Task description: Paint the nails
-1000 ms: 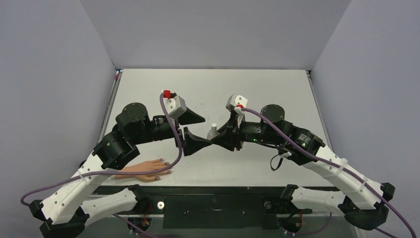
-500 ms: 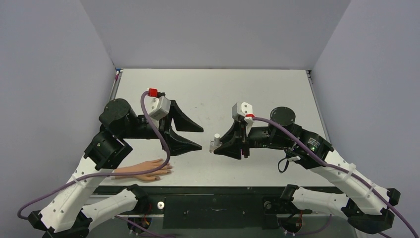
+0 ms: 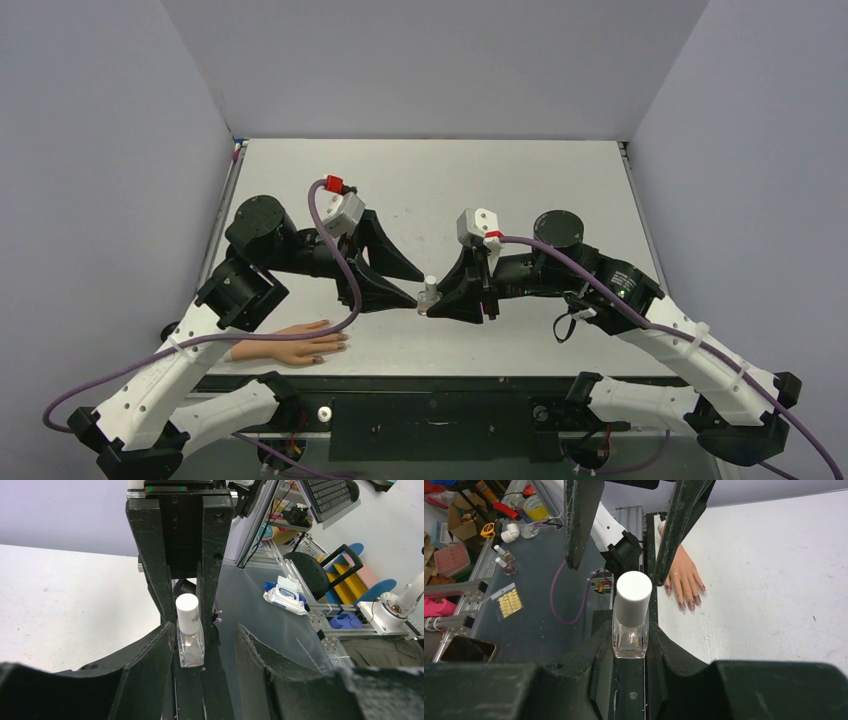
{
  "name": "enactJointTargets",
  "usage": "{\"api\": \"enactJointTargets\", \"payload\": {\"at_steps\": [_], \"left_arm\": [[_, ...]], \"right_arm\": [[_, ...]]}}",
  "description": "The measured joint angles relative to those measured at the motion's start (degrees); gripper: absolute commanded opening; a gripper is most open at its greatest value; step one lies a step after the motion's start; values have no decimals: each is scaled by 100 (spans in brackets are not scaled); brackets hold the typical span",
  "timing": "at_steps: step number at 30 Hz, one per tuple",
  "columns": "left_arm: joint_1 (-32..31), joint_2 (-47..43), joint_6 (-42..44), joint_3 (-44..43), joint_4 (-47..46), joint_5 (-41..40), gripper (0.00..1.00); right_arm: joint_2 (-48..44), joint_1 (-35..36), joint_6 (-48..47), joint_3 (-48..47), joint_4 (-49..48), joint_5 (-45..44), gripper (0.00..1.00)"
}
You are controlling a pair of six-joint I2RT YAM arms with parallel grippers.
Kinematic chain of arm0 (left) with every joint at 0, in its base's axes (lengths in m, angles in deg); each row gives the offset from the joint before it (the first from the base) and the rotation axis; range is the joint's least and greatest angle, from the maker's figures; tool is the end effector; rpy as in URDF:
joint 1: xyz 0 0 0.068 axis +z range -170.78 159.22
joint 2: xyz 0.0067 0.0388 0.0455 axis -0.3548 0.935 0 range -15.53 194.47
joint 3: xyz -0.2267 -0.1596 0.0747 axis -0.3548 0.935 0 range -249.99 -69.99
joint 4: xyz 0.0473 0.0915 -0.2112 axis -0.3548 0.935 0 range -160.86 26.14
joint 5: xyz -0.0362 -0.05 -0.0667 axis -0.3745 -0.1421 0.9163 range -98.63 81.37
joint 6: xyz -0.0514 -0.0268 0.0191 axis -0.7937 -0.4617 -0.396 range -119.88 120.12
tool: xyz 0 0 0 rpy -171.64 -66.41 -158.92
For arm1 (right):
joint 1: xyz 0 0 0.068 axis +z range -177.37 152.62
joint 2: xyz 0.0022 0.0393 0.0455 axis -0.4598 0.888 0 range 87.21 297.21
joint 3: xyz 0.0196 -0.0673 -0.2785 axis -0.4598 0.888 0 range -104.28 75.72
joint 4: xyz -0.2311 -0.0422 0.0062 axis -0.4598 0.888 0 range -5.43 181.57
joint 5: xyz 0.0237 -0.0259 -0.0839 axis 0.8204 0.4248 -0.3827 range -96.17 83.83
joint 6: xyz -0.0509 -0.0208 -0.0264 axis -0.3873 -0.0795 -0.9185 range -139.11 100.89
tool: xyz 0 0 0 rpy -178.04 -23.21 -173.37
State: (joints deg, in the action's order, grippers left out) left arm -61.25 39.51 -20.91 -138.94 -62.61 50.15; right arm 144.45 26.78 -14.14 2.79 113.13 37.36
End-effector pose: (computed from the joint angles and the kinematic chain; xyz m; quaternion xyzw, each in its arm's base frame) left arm 0.0913 -0.1292 0.4618 0.4573 0.5152 -0.6133 0.3864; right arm 0.0716 0.1528 0.4405 -0.5124 0.5641 0.5379 0.3605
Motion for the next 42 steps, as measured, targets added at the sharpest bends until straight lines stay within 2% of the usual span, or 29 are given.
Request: {"api": "enactJointTargets", "payload": {"at_steps": [13,17,20,22,25,26,35,42], "left_arm": [[-144,15,-81,387,-278,-20,43],[-149,15,-87,518,-420,-52,39],[-155,26,-92,570,-514,-94,32],[-162,33,-87,570,-551,-116,23],[-186,39,-79,570,-555,-140,2],[-190,44,-57,570,-551,-140,0],[-205,-4,197,570,-323,-470,0],[-299,-61,531,520,203,-1770,0]], "right_arm": [[236,70,-103,-122,98,96,0],[299,76,-122,-131,114,129,0],[345,98,-133,-133,114,149,0],[363,105,-136,-133,116,155,0],[369,107,-138,-133,116,162,0],[369,107,-146,-133,127,157,0],[372,105,-131,-133,177,-264,0],[455,101,74,-168,247,-1257,0]]}}
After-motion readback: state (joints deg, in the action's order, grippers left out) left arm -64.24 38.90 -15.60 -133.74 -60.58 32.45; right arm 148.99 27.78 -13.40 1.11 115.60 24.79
